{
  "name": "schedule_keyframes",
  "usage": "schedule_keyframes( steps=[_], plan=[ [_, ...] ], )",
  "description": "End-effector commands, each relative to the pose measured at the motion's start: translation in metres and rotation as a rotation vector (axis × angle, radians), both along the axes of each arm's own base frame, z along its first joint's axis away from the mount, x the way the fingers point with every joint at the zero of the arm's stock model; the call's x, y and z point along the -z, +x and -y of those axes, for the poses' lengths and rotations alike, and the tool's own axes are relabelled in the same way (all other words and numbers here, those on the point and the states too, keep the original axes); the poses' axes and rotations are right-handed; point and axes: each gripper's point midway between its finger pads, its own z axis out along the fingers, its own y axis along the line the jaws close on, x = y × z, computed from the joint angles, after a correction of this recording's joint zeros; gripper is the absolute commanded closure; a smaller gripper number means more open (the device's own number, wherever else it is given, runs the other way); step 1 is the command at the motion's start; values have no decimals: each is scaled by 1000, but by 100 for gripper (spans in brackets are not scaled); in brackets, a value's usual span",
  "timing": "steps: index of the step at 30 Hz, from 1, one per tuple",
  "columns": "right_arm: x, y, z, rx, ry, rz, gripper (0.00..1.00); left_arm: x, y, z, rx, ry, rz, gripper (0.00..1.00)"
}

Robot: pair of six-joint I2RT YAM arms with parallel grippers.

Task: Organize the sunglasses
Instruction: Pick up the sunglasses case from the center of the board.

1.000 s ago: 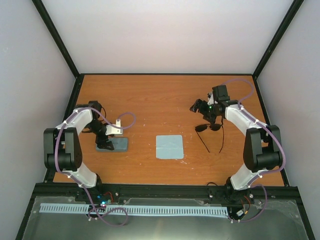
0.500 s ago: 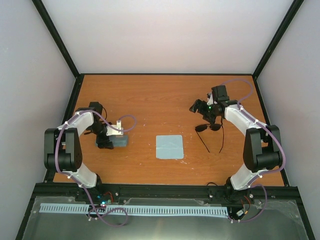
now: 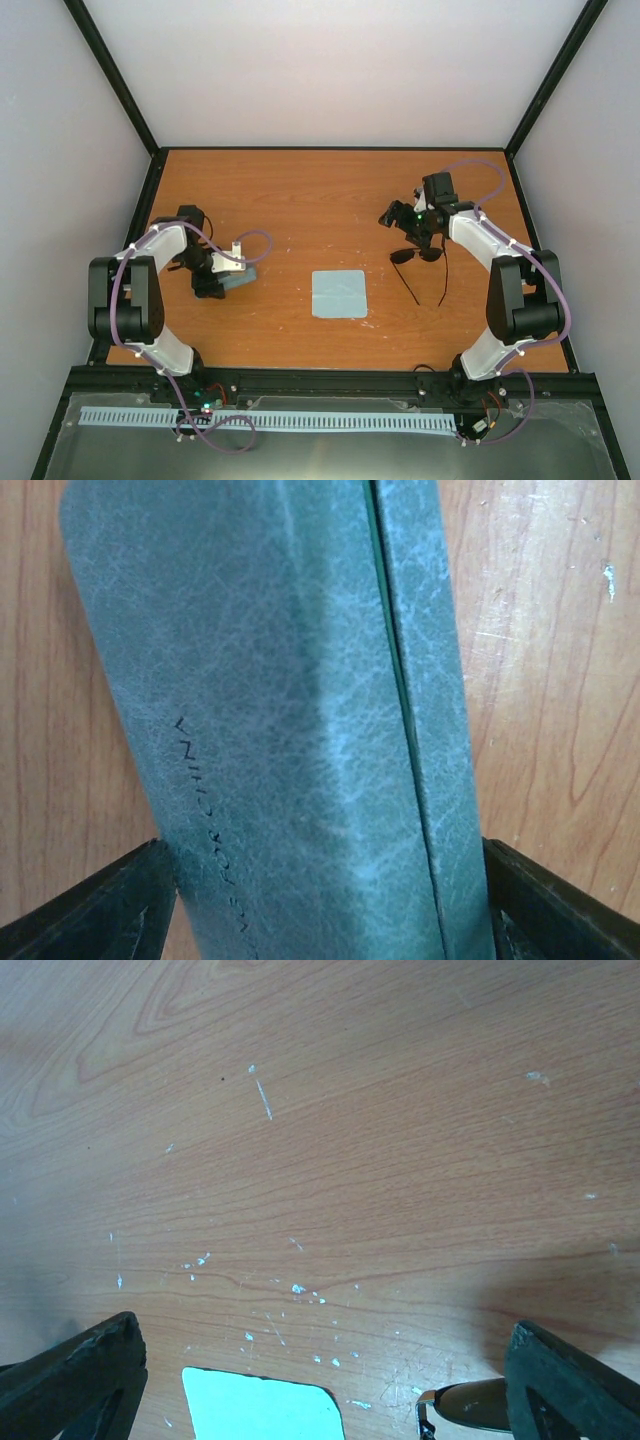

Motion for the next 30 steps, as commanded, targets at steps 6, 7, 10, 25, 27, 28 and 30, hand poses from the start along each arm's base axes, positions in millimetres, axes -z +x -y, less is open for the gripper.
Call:
schedule_keyframes(
  steps=[6,7,10,25,27,28,30],
  plan=[
    [8,-3,-2,-10,-8,-8,5,-15,-12,9,-10,-52,23,19],
    [9,-3,-2,-11,-7,-9,5,-15,-13,10,-13,-53,23,19],
    [10,-4,-3,-15,-3,-11,5,-16,-13,10,-21,-56,36,19],
    [10,-7,-2,-11,-7,-14,5,1,-19,6,-54,-31,24,14],
    [10,-7,-2,-7,-9,-14,5,3,-16,6,-56,-28,29,14],
    [10,-7,-2,-5,-9,-14,5,4,-15,6,-57,-28,31,14],
    [9,-7,-1,-1,-9,-13,5,6,-15,6,-61,-30,26,15]
  ],
)
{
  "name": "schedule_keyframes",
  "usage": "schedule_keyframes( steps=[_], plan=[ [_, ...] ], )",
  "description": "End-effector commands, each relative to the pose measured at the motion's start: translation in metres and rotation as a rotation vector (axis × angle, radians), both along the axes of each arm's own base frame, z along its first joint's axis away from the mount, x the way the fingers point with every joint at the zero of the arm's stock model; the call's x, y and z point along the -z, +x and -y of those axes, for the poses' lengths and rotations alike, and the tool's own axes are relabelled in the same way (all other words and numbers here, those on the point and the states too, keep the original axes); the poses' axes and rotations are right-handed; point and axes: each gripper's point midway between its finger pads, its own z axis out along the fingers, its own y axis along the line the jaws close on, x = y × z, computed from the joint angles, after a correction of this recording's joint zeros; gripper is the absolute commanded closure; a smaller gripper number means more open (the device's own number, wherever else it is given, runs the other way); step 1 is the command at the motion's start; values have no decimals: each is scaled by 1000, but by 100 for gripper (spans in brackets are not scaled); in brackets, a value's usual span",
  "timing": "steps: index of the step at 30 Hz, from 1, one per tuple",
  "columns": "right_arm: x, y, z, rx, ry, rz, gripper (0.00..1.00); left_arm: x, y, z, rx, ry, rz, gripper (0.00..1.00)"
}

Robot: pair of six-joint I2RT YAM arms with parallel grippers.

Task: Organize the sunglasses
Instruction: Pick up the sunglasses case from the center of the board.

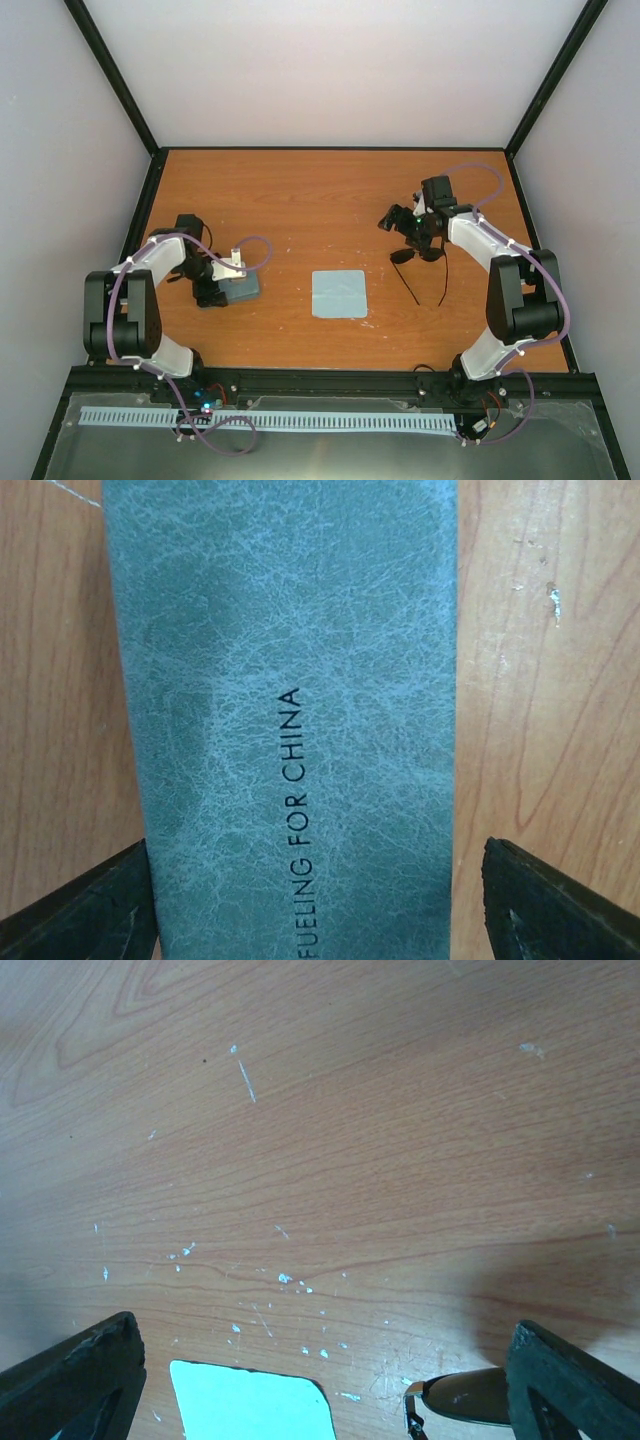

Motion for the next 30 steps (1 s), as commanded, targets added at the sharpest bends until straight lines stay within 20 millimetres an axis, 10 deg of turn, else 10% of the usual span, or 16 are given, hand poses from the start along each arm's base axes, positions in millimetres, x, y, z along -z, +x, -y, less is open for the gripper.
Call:
schedule_keyframes(
  steps=[1,7,16,22,27,30],
  plan=[
    [1,-2,-1,3,-5,4,5,6,2,0,-15,2,-8,15],
    [2,-3,-2,7,-3,0,5,13,0,-1,-18,4,-28,21],
    [-1,-2,-7,-9,8,10,10,0,5,8,-34,-54,-58,67],
    [-32,10,-26,-68,42,151,11,-52,58,43,-123,-289,-72,71],
    [-105,21,-74,-171,199,428,24,-130,101,84,-48,-592,63,71],
    [-146,27,-92,-192,309,568,15,-163,126,99,-92,-741,87,70]
  ],
)
